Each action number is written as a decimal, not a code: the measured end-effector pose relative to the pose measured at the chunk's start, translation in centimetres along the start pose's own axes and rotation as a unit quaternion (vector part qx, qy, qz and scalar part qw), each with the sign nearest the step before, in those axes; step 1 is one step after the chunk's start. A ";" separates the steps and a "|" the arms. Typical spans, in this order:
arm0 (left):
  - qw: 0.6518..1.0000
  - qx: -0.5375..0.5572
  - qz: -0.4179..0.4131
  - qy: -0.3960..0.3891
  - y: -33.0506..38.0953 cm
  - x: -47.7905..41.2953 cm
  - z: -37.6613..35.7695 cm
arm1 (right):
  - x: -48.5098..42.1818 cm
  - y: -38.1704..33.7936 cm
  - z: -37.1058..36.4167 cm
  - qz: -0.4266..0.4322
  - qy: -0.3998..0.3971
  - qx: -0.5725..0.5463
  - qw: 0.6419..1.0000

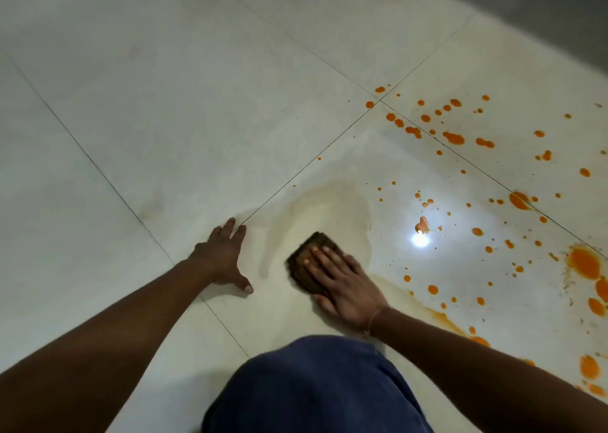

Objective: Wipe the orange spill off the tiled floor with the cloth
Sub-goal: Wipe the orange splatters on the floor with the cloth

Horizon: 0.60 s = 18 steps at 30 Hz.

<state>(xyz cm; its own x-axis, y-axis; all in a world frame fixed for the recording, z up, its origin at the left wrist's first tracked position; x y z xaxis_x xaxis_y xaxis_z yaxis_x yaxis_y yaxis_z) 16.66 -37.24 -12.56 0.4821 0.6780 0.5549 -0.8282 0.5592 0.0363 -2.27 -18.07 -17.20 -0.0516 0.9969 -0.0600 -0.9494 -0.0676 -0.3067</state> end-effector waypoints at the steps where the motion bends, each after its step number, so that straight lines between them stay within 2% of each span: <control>1: 1.000 -0.008 -0.002 0.008 0.1 0.1 0.5 | -0.4 1.6 0.5 -0.021 0.009 -0.001 1.000; 5: 0.997 -0.004 -0.013 0.077 0.4 -2.8 2.7 | -11.2 6.7 2.0 -0.199 0.044 0.005 0.979; 6: 0.995 0.001 -0.011 0.094 0.4 -3.9 3.5 | -13.2 6.7 1.9 -0.215 0.043 0.008 0.976; 8: 0.994 0.008 -0.009 0.113 0.2 -6.2 5.0 | -13.2 5.2 0.9 -0.172 0.046 0.006 0.984; 10: 0.993 0.006 -0.015 0.117 -0.1 -8.1 5.9 | -7.6 2.5 0.2 -0.081 0.043 0.009 0.996; 12: 0.993 -0.017 -0.030 0.111 -0.5 -9.4 6.7 | -2.6 3.7 1.1 -0.050 0.036 0.010 0.998; 14: 0.991 -0.062 -0.051 0.106 -1.3 -11.2 7.9 | -4.6 8.0 2.0 -0.117 0.048 0.015 0.992; 16: 0.988 -0.091 -0.069 0.099 -1.9 -12.5 9.1 | -11.9 11.0 3.3 -0.216 0.080 0.015 0.973; 18: 0.984 -0.110 -0.094 0.101 -1.9 -14.3 10.4 | -18.2 9.9 2.8 -0.243 0.065 0.011 0.968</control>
<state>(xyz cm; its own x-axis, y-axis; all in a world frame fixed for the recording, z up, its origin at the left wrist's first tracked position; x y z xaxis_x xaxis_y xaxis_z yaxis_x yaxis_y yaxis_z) 8.42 -52.94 -11.93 0.6866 0.6206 0.3787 -0.6470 0.7592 -0.0710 -11.55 -36.78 -16.46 0.4415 0.8966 -0.0334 -0.8578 0.4109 -0.3088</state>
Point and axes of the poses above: each hand's wrist, its own x-axis away from the middle knuckle, its own z-axis out of the back of the hand, y = z × x, the point moved 3 cm from there along -x, towards the middle knuckle, and after that the axes turned 14 degrees about y, right-handed, at the moved point
